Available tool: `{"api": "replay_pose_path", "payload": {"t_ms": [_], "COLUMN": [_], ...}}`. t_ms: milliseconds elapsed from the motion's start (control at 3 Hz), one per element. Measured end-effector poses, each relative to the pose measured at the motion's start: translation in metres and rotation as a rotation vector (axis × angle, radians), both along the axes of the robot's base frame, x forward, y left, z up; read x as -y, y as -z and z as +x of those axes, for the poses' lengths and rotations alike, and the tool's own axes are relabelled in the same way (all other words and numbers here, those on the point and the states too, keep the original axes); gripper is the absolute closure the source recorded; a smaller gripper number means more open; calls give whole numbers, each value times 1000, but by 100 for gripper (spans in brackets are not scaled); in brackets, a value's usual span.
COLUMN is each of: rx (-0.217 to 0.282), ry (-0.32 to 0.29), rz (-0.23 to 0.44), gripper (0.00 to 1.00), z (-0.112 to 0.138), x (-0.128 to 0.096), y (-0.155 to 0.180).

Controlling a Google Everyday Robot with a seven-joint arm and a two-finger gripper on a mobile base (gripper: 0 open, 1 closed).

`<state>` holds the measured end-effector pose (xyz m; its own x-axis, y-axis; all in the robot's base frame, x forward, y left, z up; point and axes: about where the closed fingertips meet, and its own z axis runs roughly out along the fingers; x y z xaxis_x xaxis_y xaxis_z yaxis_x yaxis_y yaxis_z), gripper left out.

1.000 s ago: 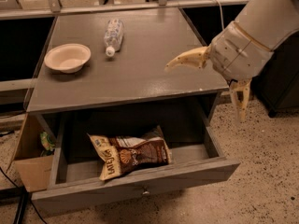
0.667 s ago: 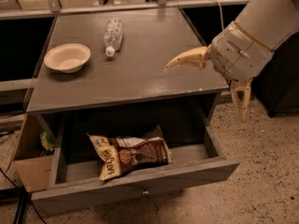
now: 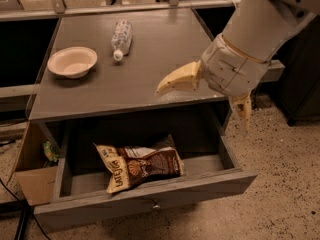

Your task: Pick brown chip bag from top drawer and place on counter

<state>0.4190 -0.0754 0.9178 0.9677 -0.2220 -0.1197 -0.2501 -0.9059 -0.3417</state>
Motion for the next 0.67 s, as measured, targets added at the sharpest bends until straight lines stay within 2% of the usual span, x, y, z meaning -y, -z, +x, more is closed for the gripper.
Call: {"api": "replay_pose_path", "payload": {"t_ms": [333, 667], "rx": [108, 224], "ry": [-187, -324], "rz": [-40, -39], "gripper": [0, 0], "z": [-14, -18], "x": [-16, -28], "y": [13, 22]}}
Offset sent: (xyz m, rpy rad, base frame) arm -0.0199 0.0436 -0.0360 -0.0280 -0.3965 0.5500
